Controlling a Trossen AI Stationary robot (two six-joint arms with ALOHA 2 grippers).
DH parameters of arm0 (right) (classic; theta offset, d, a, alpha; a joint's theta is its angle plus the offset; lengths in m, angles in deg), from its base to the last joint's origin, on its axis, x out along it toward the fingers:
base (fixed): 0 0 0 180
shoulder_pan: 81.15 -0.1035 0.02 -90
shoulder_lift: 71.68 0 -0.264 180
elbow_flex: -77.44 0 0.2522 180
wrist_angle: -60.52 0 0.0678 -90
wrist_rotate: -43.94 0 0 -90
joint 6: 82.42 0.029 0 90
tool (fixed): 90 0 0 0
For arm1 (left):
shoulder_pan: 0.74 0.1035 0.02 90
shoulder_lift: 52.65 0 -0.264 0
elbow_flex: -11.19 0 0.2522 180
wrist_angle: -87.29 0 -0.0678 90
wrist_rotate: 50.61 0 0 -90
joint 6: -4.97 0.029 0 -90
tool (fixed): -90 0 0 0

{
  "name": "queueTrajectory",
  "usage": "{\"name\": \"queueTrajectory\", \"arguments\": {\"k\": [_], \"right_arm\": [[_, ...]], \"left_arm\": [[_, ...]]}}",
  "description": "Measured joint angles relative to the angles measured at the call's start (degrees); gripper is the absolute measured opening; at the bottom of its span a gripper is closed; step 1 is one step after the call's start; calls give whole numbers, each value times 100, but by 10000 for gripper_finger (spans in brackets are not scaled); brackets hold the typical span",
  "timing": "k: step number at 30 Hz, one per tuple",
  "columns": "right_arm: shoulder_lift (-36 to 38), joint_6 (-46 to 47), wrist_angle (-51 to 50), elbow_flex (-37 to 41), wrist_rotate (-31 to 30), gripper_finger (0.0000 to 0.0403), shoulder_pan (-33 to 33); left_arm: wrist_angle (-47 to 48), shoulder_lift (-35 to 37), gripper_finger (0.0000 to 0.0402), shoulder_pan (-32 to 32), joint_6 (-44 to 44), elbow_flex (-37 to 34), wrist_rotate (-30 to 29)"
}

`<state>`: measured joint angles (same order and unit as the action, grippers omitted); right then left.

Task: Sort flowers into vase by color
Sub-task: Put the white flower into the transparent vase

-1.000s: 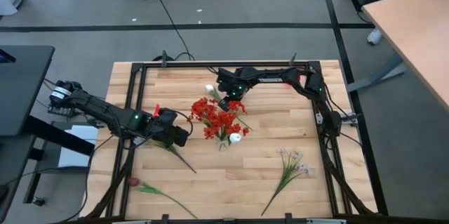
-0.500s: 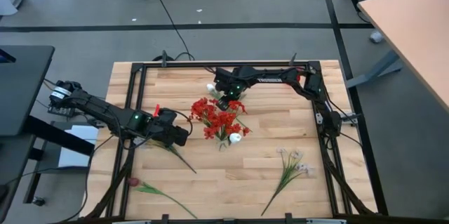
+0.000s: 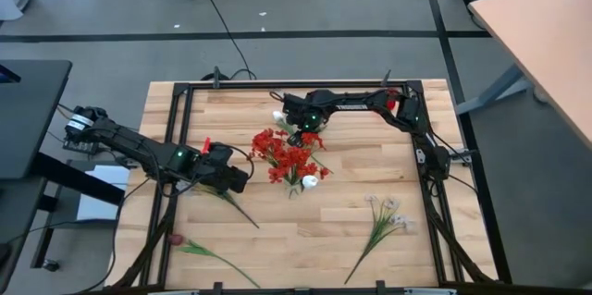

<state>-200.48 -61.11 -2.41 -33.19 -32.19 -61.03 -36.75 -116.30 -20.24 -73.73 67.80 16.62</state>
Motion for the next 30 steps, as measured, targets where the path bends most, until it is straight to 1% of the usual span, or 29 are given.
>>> {"name": "queueTrajectory", "arguments": {"k": [3, 13, 19, 28, 30], "right_arm": [[9, 60, 84, 6, -57, 109, -40], [114, 165, 237, 27, 144, 115, -173], [85, 426, 394, 25, -86, 127, -346], [153, 768, 256, 23, -215, 128, -501], [186, 776, 220, 24, -328, 128, -553]], "left_arm": [[7, 0, 146, 0, 2, 0, 13], [136, 0, 146, 0, 145, 0, 124], [328, 0, 146, 0, 153, 0, 199], [451, 0, 146, 0, 289, 0, 525], [467, 0, 146, 0, 304, 0, 554]]}}
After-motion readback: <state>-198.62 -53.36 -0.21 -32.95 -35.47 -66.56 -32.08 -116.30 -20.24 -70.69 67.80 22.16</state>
